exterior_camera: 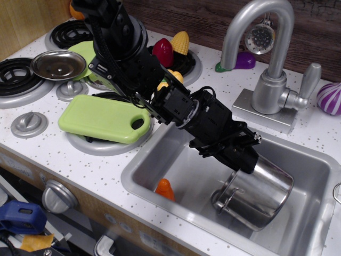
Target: Flip pot upright in sink
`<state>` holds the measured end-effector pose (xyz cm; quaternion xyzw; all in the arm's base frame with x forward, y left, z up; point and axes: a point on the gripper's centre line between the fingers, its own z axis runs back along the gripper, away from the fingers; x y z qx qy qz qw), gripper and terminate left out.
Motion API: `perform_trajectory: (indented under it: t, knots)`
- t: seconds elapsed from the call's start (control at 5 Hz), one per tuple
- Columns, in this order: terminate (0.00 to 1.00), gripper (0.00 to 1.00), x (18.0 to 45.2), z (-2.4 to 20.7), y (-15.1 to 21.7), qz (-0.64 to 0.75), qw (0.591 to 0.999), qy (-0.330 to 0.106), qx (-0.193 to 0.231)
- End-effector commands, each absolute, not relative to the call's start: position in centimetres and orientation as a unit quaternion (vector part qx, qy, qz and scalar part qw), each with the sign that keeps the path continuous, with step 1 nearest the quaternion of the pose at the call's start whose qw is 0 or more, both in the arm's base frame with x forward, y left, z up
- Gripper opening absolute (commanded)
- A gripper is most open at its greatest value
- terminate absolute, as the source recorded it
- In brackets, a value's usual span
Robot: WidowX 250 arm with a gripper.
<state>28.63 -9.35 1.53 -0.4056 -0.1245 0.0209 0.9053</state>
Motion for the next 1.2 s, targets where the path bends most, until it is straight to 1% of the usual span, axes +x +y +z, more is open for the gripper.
perform_trajectory:
  t: [0.0, 0.2, 0.4, 0.6, 0.8, 1.0]
  knots:
    - [0.0, 0.0, 29.2, 2.5, -10.5, 0.007, 0.941, -0.143, -0.307]
    - [0.0, 0.0, 29.5, 3.2, -11.2, 0.004, 0.976, -0.117, -0.186]
    - [0.0, 0.0, 29.5, 3.4, -11.2, -0.003, 0.987, -0.113, -0.118]
    - [0.0, 0.0, 29.5, 3.6, -10.6, -0.023, 0.992, -0.104, -0.062]
    - [0.0, 0.0, 29.3, 3.4, -9.9, -0.049, 0.995, -0.093, -0.001]
    - [0.0, 1.0, 29.0, 2.3, -10.2, -0.03, 0.991, -0.127, -0.002]
